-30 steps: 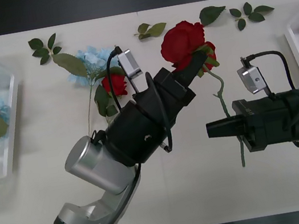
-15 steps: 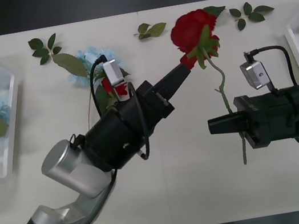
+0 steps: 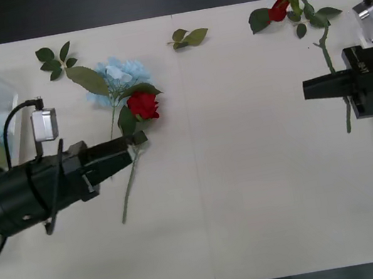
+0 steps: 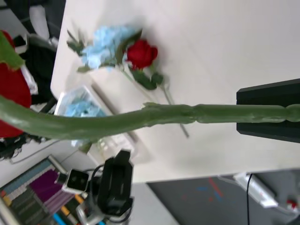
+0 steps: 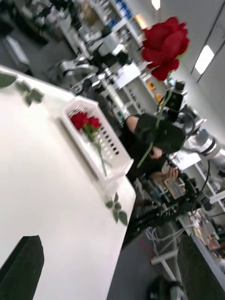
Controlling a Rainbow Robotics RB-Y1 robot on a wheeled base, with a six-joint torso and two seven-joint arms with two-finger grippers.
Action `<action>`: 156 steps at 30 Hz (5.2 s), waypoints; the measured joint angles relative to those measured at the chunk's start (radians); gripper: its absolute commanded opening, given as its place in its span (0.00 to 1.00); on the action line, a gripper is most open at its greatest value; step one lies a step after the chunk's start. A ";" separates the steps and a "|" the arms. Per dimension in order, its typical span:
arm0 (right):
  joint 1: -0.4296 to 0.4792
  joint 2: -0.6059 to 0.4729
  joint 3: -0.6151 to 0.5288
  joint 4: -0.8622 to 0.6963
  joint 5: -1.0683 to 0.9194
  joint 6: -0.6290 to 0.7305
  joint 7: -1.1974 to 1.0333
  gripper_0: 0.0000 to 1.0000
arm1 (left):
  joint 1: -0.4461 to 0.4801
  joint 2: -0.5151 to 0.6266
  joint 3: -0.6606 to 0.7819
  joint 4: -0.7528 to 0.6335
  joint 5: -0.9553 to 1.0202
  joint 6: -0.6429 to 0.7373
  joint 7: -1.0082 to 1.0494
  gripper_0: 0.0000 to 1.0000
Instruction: Put the red flowers into the right box and the blue flowers into the left box
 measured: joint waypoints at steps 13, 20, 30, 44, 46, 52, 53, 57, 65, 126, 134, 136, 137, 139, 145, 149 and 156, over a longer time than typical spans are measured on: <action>-0.001 -0.140 -0.087 0.295 0.408 0.023 -0.544 0.00 | -0.173 0.000 0.311 0.084 -0.723 0.313 0.529 0.82; -0.035 -0.120 -0.084 0.492 0.722 0.024 -0.795 0.00 | -0.316 -0.004 0.274 0.084 -1.064 0.299 0.745 0.82; -0.219 0.015 -0.051 0.785 1.066 0.016 -0.824 0.00 | -0.432 -0.169 0.086 0.108 -1.559 0.103 0.995 0.82; -0.370 0.045 0.186 0.927 1.088 -0.085 -0.856 1.00 | -0.444 -0.312 -0.032 0.276 -1.788 -0.054 1.060 0.82; -0.370 0.050 0.172 0.930 1.088 -0.085 -0.856 1.00 | -0.444 -0.322 -0.032 0.278 -1.820 -0.054 1.060 0.82; -0.370 0.050 0.170 0.930 1.068 -0.085 -0.856 1.00 | -0.445 -0.353 -0.032 0.343 -1.859 -0.107 1.060 0.82; -0.370 0.050 0.170 0.930 1.064 -0.085 -0.856 1.00 | -0.446 -0.358 -0.032 0.362 -1.860 -0.116 1.060 0.82; -0.370 0.050 0.170 0.928 1.047 -0.085 -0.856 1.00 | -0.459 -0.376 -0.032 0.426 -1.875 -0.142 1.060 0.82; -0.349 0.047 0.166 0.827 0.883 -0.061 -0.856 1.00 | -0.476 -0.380 -0.032 0.450 -1.876 -0.144 1.060 0.00; 0.111 0.065 -0.056 -0.265 0.097 -0.008 -0.023 1.00 | -0.035 0.219 0.466 0.292 -1.586 -0.151 0.824 0.00; 0.111 0.065 -0.056 -0.265 0.097 -0.008 -0.023 1.00 | -0.053 0.219 0.443 0.320 -1.569 -0.169 0.824 0.27; 0.111 0.065 -0.056 -0.265 0.097 -0.008 -0.023 1.00 | -0.053 0.219 0.443 0.320 -1.545 -0.169 0.824 0.35; 0.111 0.065 -0.056 -0.265 0.097 -0.008 -0.023 1.00 | -0.053 0.219 0.443 0.320 -1.532 -0.168 0.824 0.39; 0.111 0.065 -0.056 -0.265 0.097 -0.008 -0.023 1.00 | -0.053 0.219 0.443 0.320 -1.504 -0.160 0.824 0.45; 0.111 0.065 -0.056 -0.265 0.094 -0.008 -0.023 1.00 | -0.053 0.218 0.486 0.290 -1.400 0.011 0.824 0.64; 0.111 0.065 -0.056 -0.265 0.094 -0.008 -0.023 1.00 | -0.053 0.218 0.584 0.201 -1.312 0.207 0.823 0.73; 0.111 0.065 -0.056 -0.265 0.088 -0.008 -0.023 1.00 | -0.053 0.217 0.708 -0.031 -1.116 0.429 0.823 0.73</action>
